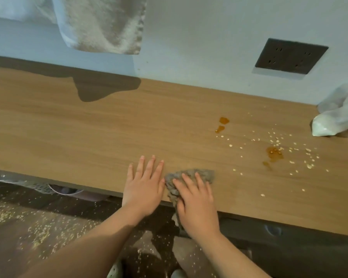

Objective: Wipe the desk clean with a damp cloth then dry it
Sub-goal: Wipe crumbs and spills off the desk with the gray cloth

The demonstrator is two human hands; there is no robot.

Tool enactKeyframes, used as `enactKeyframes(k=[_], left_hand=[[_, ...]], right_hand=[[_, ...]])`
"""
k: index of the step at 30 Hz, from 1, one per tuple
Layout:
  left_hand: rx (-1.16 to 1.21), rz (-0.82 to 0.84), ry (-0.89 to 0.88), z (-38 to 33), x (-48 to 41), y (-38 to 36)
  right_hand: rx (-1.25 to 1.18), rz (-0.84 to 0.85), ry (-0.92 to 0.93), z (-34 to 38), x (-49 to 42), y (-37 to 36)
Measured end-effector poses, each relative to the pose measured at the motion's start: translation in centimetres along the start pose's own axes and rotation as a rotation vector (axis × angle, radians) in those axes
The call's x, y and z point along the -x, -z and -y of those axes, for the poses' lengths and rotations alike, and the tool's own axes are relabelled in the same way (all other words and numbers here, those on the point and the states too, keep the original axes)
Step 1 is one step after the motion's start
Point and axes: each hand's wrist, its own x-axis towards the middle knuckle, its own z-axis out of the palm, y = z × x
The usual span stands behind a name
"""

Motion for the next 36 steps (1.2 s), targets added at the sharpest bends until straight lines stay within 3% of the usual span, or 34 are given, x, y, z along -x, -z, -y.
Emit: enactKeyframes(k=[2,4,7,9,11,14,15,16,19,21,22,24,25,27,29,34,36], left_hand=[[-0.019,0.009,0.002,0.1,0.0,-0.1],[0.004,0.024,0.005,0.3,0.0,0.0],[0.027,0.027,0.012,0.1,-0.1,0.2],[0.021,0.004,0.01,0.1,-0.2,-0.1],[0.02,-0.063,-0.012,0.4,-0.5,-0.2],[0.055,-0.09,-0.088,1.5,-2.0,0.1],[0.058,-0.087,-0.106,1.9,-2.9,0.2],[0.054,-0.082,-0.115,2.4,-3.7,0.5],[0.014,-0.07,-0.1,3.8,-6.5,1.1],[0.001,-0.07,-0.058,4.8,-8.4,1.5],[0.0,-0.073,-0.031,5.2,-9.3,1.6],[0.013,-0.072,0.004,5.9,-10.6,2.0],[0.017,-0.081,0.009,6.0,-11.1,2.1],[-0.002,-0.108,0.016,6.1,-11.4,2.0],[-0.019,-0.104,0.026,6.0,-11.3,1.8],[-0.004,-0.085,0.048,5.8,-11.4,1.9],[0.009,-0.106,0.039,5.9,-11.4,1.9]], right_hand=[[0.001,0.075,0.142,-0.1,0.0,0.6],[0.01,0.1,0.118,-2.9,-0.6,1.3],[0.009,-0.028,-0.228,-7.0,-0.7,3.0],[0.003,-0.05,-0.36,-6.5,-0.9,3.0],[0.041,0.012,-0.276,-3.8,-1.0,1.7],[0.073,0.1,0.079,-1.3,-1.8,1.3],[0.1,0.147,0.123,-1.9,-2.8,1.6],[0.112,0.136,0.118,-3.2,-4.2,1.9],[0.1,0.049,-0.237,-6.9,-7.6,2.8],[0.083,-0.011,-0.414,-5.6,-8.8,2.4],[0.106,-0.003,-0.394,-4.0,-8.8,1.7],[0.136,0.034,-0.146,-1.0,-8.1,0.0],[0.149,0.072,-0.01,-0.6,-7.7,-0.6],[0.195,0.163,0.094,-1.7,-8.6,-0.2],[0.218,0.151,0.083,-3.8,-11.0,0.5],[0.099,-0.036,-0.273,-4.8,-19.7,1.0],[0.124,-0.018,-0.249,-3.5,-18.7,0.0]])
